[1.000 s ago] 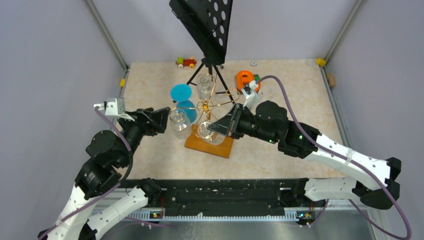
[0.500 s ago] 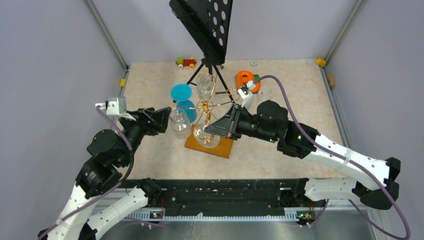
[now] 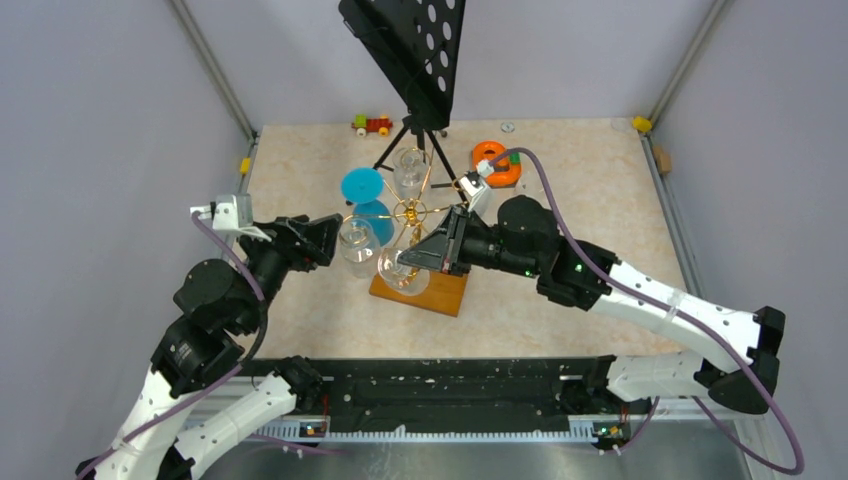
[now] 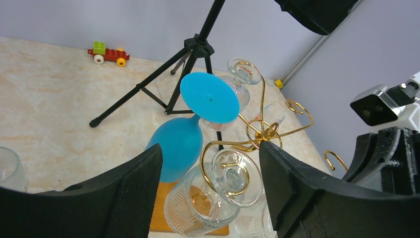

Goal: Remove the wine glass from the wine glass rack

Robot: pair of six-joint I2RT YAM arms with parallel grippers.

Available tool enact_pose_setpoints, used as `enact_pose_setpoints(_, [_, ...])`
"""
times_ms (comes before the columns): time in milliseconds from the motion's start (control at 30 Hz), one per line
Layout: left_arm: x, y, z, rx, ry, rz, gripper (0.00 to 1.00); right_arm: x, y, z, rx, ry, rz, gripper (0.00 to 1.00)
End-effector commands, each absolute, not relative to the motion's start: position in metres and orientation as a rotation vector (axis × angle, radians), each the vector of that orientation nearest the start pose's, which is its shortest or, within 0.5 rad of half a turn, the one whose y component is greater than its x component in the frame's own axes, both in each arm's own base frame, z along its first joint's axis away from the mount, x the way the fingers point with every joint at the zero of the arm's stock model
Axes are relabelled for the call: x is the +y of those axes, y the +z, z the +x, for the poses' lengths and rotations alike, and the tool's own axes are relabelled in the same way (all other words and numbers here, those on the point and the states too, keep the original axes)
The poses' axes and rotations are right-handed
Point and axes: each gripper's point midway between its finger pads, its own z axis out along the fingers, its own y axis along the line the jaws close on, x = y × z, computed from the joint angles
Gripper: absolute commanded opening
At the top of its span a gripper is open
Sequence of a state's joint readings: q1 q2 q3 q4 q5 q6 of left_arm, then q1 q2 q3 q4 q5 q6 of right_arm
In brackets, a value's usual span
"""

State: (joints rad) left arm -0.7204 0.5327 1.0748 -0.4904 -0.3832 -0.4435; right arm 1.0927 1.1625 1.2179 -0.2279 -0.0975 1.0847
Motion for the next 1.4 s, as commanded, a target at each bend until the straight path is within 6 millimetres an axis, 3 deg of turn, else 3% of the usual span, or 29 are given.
enact_pose_setpoints(0, [-0.101, 0.412, 0.194, 1.511, -0.646, -0.124, 0.75, 0.380, 0.425, 0.140, 1.868, 1.715, -0.106, 0.00])
enact_pose_setpoints(333, [-0.098, 0.411, 0.193, 1.511, -0.631, -0.129, 0.75, 0.378, 0.425, 0.160, 1.832, 1.635, -0.034, 0.00])
enact_pose_setpoints(667, [-0.097, 0.412, 0.193, 1.510, -0.631, -0.130, 0.75, 0.354, 0.421, 0.179, 1.783, 1.548, 0.133, 0.00])
enact_pose_setpoints(1367, [-0.108, 0.413, 0.196, 1.515, -0.663, -0.110, 0.75, 0.317, 0.435, 0.161, 1.731, 1.629, 0.221, 0.00])
